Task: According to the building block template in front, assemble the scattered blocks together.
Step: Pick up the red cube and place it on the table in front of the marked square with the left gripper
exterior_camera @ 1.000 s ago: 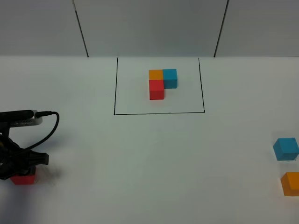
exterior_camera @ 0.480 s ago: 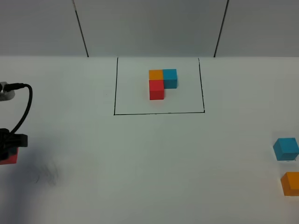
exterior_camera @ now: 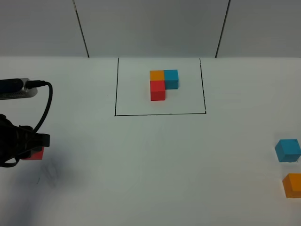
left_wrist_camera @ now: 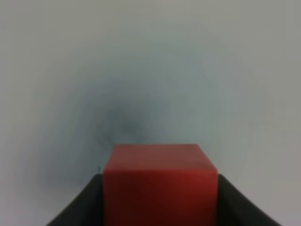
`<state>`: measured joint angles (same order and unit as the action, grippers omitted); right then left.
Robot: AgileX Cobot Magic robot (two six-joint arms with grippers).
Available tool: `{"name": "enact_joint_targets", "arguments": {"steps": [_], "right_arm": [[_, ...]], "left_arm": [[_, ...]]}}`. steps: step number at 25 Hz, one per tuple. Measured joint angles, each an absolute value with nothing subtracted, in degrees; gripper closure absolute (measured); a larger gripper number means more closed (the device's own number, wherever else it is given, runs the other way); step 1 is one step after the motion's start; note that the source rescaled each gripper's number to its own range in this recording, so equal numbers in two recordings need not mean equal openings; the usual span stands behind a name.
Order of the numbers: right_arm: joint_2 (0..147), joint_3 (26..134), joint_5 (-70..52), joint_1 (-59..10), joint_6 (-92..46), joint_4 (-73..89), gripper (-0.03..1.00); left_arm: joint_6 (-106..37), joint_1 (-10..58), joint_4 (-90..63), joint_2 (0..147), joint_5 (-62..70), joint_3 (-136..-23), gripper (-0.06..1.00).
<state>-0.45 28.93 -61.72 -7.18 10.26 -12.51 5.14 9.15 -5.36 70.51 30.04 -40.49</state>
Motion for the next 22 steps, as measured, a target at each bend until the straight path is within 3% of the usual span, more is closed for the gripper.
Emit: {"name": "enact_joint_targets", "arguments": {"steps": [15,22], "right_arm": [[-0.45,28.93,-61.72,-7.18,10.26,-12.51,0.59],[-0.45,28.93,-61.72,-7.18,10.26,-12.51,0.59]], "left_arm": [[5.09,9.28,-6.61,70.51,29.11,-40.49,0.45],[3.92,16.15,-6.65,75.11,25.32,-41.29,0.45]]}}
